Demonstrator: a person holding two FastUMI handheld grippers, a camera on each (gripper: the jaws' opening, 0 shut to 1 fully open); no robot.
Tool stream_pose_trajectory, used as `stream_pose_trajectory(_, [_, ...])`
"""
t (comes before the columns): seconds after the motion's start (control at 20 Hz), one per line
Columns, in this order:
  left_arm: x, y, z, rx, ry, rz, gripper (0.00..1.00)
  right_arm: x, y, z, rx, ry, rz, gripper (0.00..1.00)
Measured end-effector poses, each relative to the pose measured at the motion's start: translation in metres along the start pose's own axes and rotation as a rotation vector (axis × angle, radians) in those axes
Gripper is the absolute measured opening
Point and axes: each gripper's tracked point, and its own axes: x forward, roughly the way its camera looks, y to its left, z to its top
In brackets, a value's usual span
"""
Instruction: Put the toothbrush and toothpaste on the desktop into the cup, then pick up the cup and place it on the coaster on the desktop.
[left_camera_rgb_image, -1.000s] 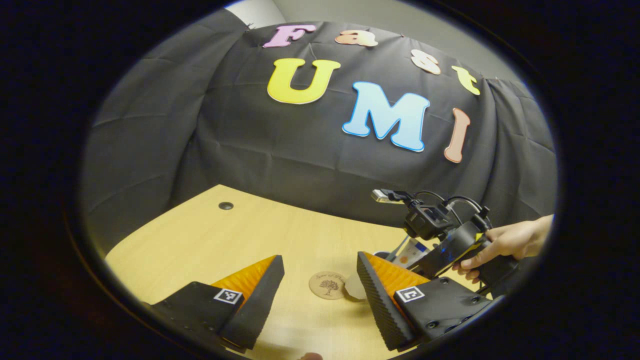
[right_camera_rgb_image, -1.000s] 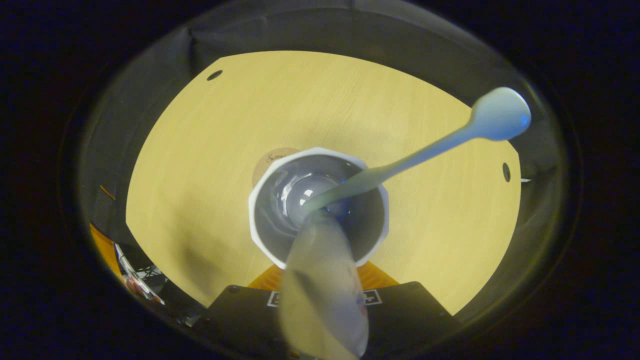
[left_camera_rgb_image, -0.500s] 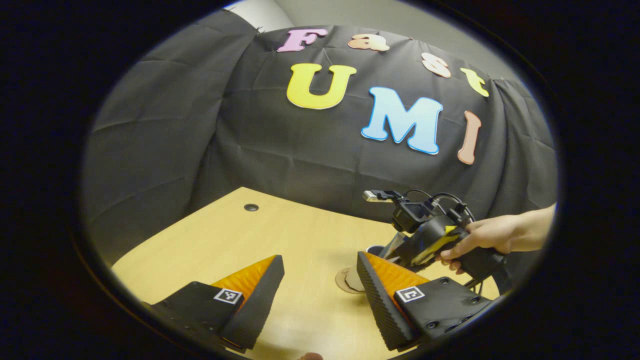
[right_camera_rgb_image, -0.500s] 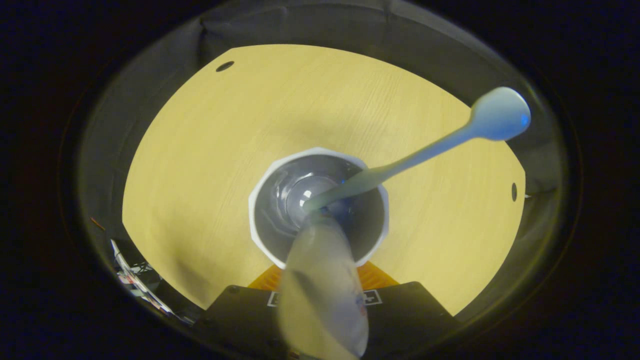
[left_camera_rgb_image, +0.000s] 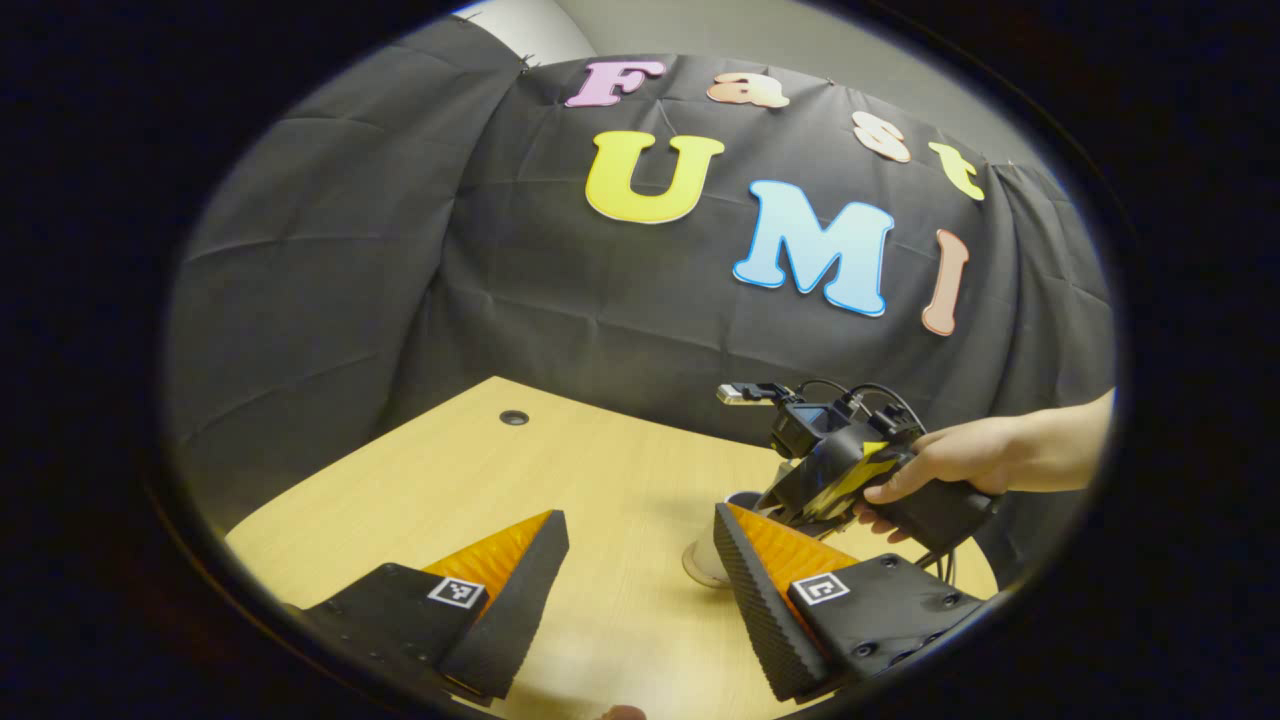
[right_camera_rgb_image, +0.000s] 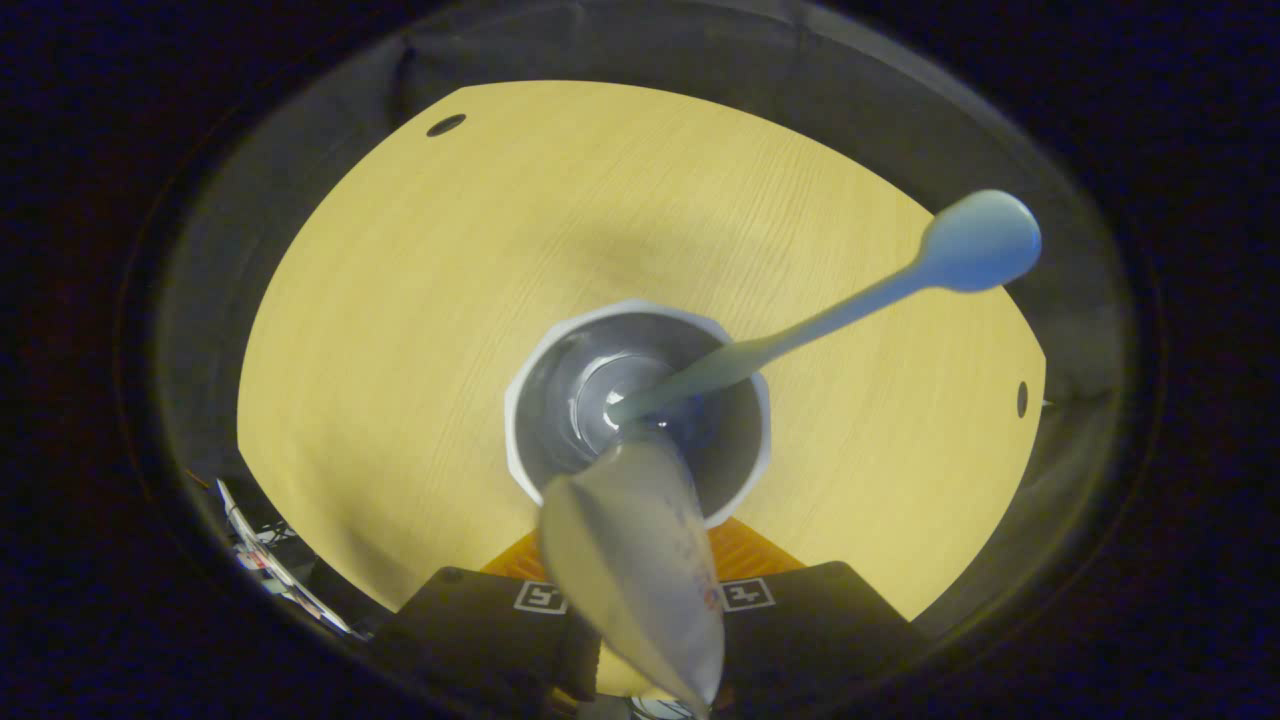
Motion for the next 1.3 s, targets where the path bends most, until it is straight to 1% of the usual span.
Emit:
stream_pose_trajectory(0.1, [0.000,-0.003,-0.001,-0.001,0.001,-0.005,0.94,-0.006,-0.001,0.001,-0.001,-0.020,0.001,0.39])
stream_pose_trajectory(0.15, [-0.001,-0.006,-0.001,0.000,0.000,-0.010,0.94,-0.010,0.000,0.002,-0.004,-0.036,0.002,0.52])
stream_pose_trajectory(0.3, [0.001,-0.017,0.001,0.014,-0.006,-0.018,0.95,-0.030,-0.002,-0.001,-0.022,-0.100,0.016,0.81])
stream_pose_trajectory(0.35, [0.001,-0.021,0.003,0.018,-0.012,-0.020,0.95,-0.040,-0.003,-0.003,-0.031,-0.128,0.020,0.88])
stream_pose_trajectory(0.4, [0.002,-0.025,0.006,0.020,-0.018,-0.021,0.95,-0.049,-0.005,-0.004,-0.037,-0.162,0.021,0.90])
stream_pose_trajectory(0.45, [0.001,-0.030,0.008,0.022,-0.025,-0.024,0.94,-0.060,-0.008,-0.006,-0.038,-0.195,0.026,0.96])
stream_pose_trajectory(0.65, [0.004,-0.054,0.022,0.057,-0.052,-0.028,0.95,-0.107,-0.015,-0.023,-0.004,-0.356,0.077,0.98])
stream_pose_trajectory(0.7, [0.004,-0.060,0.026,0.058,-0.059,-0.031,0.95,-0.119,-0.019,-0.030,0.013,-0.406,0.079,0.98])
stream_pose_trajectory(0.8, [0.005,-0.076,0.033,0.061,-0.073,-0.035,0.95,-0.143,-0.031,-0.046,0.038,-0.510,0.073,0.98])
stream_pose_trajectory(0.9, [0.006,-0.096,0.043,0.067,-0.093,-0.043,0.95,-0.166,-0.046,-0.069,0.055,-0.597,0.043,0.97])
stream_pose_trajectory(1.05, [0.007,-0.126,0.055,0.087,-0.125,-0.060,0.95,-0.197,-0.078,-0.091,0.065,-0.765,-0.040,0.97])
stream_pose_trajectory(1.1, [0.005,-0.136,0.058,0.092,-0.134,-0.072,0.95,-0.205,-0.085,-0.097,0.073,-0.828,-0.079,0.99])
stream_pose_trajectory(1.25, [0.001,-0.163,0.067,0.098,-0.159,-0.110,0.95,-0.241,-0.111,-0.117,0.106,-1.006,-0.202,0.95])
stream_pose_trajectory(1.3, [-0.003,-0.171,0.072,0.103,-0.171,-0.122,0.94,-0.251,-0.118,-0.122,0.124,-1.056,-0.241,0.97])
